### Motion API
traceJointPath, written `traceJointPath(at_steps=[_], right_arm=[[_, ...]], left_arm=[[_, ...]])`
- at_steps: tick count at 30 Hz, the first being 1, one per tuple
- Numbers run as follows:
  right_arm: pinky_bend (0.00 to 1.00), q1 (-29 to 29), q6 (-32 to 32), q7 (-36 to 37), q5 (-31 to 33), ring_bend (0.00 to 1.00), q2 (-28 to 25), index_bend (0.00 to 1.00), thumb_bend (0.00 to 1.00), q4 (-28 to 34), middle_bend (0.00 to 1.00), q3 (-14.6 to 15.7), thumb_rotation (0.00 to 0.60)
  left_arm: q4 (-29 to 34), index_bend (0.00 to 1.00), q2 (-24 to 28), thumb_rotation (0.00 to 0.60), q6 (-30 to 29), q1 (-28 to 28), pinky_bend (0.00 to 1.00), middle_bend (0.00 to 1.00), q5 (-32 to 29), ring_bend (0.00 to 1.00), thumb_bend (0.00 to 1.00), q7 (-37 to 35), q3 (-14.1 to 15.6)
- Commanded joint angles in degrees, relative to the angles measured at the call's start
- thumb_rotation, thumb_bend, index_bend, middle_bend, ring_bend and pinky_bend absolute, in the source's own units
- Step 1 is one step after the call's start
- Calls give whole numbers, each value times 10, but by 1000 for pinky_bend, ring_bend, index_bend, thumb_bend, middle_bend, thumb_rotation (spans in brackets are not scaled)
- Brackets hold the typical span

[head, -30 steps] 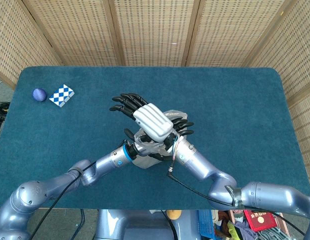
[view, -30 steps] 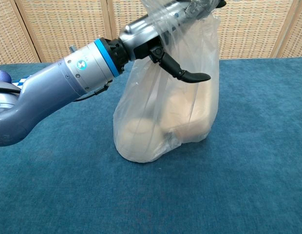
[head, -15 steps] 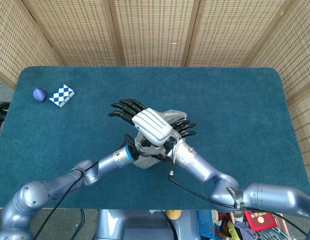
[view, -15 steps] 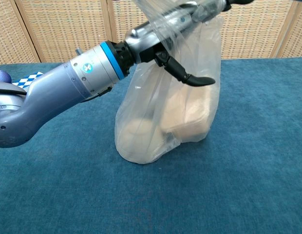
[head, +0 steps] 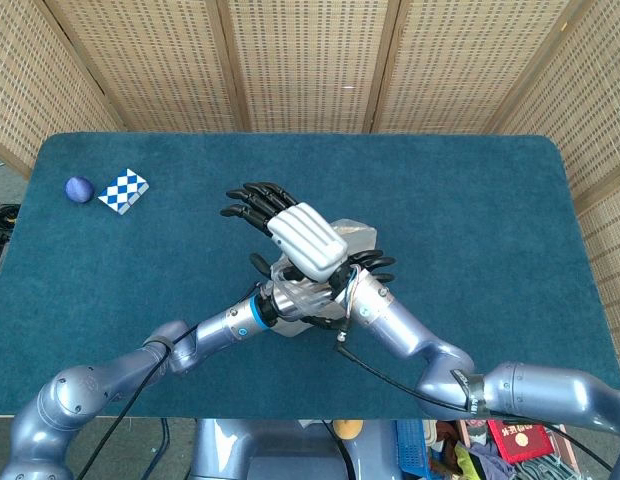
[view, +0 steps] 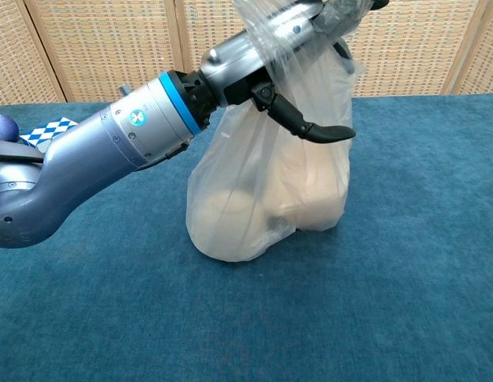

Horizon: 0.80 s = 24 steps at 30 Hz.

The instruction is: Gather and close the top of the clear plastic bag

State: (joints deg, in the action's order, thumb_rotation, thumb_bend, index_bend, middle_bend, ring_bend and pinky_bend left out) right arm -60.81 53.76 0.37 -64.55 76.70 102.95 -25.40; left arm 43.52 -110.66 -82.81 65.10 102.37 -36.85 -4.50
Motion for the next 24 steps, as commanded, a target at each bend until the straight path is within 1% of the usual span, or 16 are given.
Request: traceJointPath(at_steps=[1,3,4,6,7,8,9,10,12,13,14,16,21,22,23,24], right_arm=[[61,-1,0,0,1,0,2,166,560,-1,121,0,600],[61,-2,0,0,2,0,3,166,559,-3,121,1,600],[61,-2,1,0,2,0,4,166,560,-4,121,1,600],[61,-3,1,1,3,0,6,167,560,-5,122,1,600],[61,-3,1,1,3,0,6,167,559,-6,122,1,600],[61,-4,1,1,3,0,7,167,558,-7,121,1,600],[61,-4,1,2,3,0,8,166,559,-8,121,1,600],[60,-5,1,3,3,0,8,167,558,-8,121,2,600],[61,-5,1,3,2,0,9,166,559,-8,122,2,600],[61,-5,1,4,2,0,9,166,559,-8,122,2,600],[61,-5,2,7,2,0,9,167,560,-6,123,1,600],[61,-3,2,17,5,0,9,169,561,-1,125,-3,600],[60,1,-6,29,4,0,-2,169,556,17,129,-1,600],[60,2,-7,31,3,0,-4,153,494,20,129,0,600],[60,3,-10,35,0,0,-6,106,337,24,119,1,600],[58,5,-17,38,-6,0,-14,72,225,33,101,6,600]], left_arm=[[-3,0,-2,600,-3,-3,257,0,-1,0,275,-1,2],[-1,0,0,600,-4,-3,144,0,3,0,257,1,8],[1,0,1,600,-5,-3,127,0,5,0,249,0,10],[5,0,4,600,-10,-1,220,0,11,2,263,-5,14],[6,0,5,600,-13,0,320,0,13,6,286,-7,15],[6,0,5,600,-16,0,399,0,14,10,310,-7,15],[6,0,4,600,-20,0,426,0,14,12,320,-5,14],[5,0,2,600,-22,0,416,0,13,11,328,-3,13],[5,0,0,600,-23,-1,271,0,13,4,325,-3,14],[4,0,0,600,-23,-1,168,0,14,1,315,-3,15],[3,0,0,600,-23,0,98,0,16,0,302,-3,17],[0,0,0,600,-21,1,72,0,18,0,290,-3,20],[-5,0,-7,600,-17,2,61,0,7,0,288,-5,12],[-6,0,-7,600,-16,3,60,0,6,0,287,-5,11],[-7,0,-8,600,-14,5,59,0,5,0,285,-4,10],[-9,0,-10,600,-10,7,60,0,2,0,284,-1,7]])
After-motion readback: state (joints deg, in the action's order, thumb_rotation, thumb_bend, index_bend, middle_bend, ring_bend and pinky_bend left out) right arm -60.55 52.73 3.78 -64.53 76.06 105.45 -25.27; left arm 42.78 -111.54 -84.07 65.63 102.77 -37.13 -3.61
